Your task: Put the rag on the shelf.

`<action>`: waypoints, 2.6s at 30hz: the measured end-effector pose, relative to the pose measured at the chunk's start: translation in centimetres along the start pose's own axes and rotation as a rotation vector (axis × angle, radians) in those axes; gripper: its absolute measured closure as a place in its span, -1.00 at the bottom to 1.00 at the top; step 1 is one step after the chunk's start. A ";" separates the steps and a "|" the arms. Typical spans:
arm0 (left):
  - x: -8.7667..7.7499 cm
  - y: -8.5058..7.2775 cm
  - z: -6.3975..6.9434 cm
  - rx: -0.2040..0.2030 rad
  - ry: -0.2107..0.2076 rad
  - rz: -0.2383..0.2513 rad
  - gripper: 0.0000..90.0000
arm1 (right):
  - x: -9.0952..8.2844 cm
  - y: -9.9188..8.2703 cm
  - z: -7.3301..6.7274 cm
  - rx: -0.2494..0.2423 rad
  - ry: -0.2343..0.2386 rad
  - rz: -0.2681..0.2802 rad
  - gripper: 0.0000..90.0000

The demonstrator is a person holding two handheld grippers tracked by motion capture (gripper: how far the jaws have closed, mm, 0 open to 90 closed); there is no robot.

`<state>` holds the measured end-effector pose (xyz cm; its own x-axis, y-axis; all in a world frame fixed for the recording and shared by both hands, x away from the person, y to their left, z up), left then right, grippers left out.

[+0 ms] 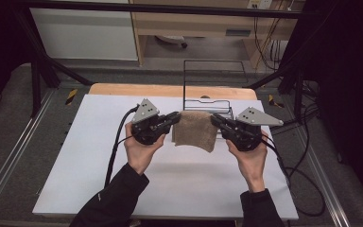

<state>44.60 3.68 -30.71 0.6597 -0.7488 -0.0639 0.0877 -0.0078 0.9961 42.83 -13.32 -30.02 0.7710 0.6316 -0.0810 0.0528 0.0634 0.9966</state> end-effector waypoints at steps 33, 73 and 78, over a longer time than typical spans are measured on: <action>2.7 5.2 0.1 0.013 -0.002 0.114 0.88 | -0.2 5.2 2.8 -0.040 -0.072 0.106 0.89; 6.5 11.8 -1.2 0.029 0.003 0.191 0.88 | 1.1 11.9 6.6 -0.087 -0.147 0.195 0.89; 7.0 12.9 -1.2 0.033 0.000 0.199 0.88 | 1.2 12.8 7.3 -0.085 -0.154 0.206 0.89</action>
<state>51.29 -0.86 -18.42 0.6613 -0.7380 0.1343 -0.0687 0.1188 0.9905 49.11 -17.39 -17.27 0.8477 0.5135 0.1333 -0.1638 0.0144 0.9864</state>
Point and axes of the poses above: each handheld gripper's, and its own axes: x roughly forward along the jaws, y roughly out of its top, z roughly to its right, the point moved 8 cm from there along x, roughly forward along the jaws, and after that the axes turned 11 degrees about z, right-handed, at the moved point
